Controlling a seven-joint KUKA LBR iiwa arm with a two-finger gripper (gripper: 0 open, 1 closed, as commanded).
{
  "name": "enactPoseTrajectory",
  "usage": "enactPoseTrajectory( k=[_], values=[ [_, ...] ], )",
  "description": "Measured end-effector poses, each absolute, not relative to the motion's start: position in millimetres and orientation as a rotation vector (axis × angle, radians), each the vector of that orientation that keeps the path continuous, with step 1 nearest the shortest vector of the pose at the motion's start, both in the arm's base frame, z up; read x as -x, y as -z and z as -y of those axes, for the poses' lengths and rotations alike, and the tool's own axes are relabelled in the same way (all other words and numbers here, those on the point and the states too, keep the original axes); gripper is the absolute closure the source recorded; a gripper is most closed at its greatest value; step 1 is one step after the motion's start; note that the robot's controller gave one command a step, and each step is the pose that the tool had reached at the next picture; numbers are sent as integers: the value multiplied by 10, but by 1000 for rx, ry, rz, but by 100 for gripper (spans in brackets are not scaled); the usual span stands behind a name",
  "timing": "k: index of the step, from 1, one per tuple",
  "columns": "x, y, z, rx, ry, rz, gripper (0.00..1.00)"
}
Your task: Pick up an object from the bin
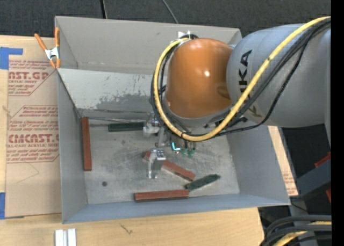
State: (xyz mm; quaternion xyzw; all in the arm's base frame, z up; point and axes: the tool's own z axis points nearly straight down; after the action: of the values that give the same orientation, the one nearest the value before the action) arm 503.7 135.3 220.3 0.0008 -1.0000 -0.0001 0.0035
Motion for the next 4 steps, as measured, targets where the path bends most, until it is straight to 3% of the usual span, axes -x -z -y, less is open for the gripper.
enactPoseTrajectory(
  k=[1,2,3,4],
  values=[
    [-5054,-2241,-1346,0,2,3142,0],
    [-5514,-802,-715,-303,17,3133,100],
    [-5514,-802,-714,-303,17,3133,100],
    [-5395,-1253,-678,-341,3,3120,100]
  ],
)
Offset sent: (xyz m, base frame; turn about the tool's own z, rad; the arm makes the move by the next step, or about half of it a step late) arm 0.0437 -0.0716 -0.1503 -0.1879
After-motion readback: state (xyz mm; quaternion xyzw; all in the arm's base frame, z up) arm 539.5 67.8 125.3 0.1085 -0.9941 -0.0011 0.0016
